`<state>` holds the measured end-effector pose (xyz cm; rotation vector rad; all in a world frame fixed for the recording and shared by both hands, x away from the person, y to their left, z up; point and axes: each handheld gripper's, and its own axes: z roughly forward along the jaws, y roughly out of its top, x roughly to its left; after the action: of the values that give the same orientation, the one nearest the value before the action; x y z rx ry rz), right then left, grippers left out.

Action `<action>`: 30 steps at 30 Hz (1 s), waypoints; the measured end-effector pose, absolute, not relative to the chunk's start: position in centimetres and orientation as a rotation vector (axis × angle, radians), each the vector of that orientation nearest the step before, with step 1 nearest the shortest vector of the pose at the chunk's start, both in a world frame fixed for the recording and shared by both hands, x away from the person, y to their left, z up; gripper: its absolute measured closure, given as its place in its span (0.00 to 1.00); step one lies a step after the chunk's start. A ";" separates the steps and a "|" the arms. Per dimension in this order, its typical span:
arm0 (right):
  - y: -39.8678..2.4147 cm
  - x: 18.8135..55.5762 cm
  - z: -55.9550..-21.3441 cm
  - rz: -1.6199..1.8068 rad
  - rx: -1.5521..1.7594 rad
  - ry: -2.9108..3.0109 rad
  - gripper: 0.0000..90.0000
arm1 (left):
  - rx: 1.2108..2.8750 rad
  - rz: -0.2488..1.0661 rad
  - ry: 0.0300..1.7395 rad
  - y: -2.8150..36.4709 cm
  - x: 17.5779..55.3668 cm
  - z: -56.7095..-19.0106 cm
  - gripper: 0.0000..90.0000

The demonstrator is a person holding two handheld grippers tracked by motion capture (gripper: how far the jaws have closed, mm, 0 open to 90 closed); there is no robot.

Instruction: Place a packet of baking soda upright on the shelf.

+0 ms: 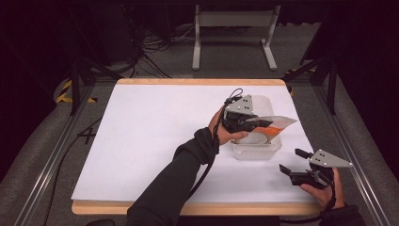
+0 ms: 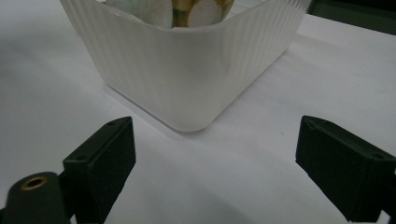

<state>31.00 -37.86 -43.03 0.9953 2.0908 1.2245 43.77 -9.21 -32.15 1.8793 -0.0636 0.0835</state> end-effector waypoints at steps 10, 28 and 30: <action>-38.0 31.0 -43.1 1.228 0.993 2.093 0.14 | 1.782 0.019 0.000 -10.0 45.0 -32.7 1.00; -37.9 31.0 -43.1 1.229 0.995 2.094 0.14 | 1.859 0.034 0.083 -8.4 46.1 -35.4 1.00; -37.9 31.0 -43.1 1.229 0.995 2.094 0.14 | 1.878 0.053 0.077 -8.3 46.0 -35.3 1.00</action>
<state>30.99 -37.89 -43.07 0.9953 2.0941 1.2288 45.99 -8.27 -35.31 1.8779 0.0770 0.0531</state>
